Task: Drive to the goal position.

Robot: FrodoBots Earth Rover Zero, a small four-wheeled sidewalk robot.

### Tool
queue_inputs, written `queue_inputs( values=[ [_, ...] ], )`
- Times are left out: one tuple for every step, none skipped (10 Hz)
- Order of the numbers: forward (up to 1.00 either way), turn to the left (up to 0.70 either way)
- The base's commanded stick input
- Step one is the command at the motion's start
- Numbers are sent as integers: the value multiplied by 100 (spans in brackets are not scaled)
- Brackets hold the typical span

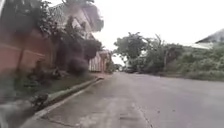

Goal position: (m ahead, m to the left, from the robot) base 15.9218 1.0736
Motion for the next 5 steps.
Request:
queue_inputs(
  values=[
    [70, 0],
    [70, 0],
    [70, 0],
    [70, -26],
    [70, -26]
  ],
)
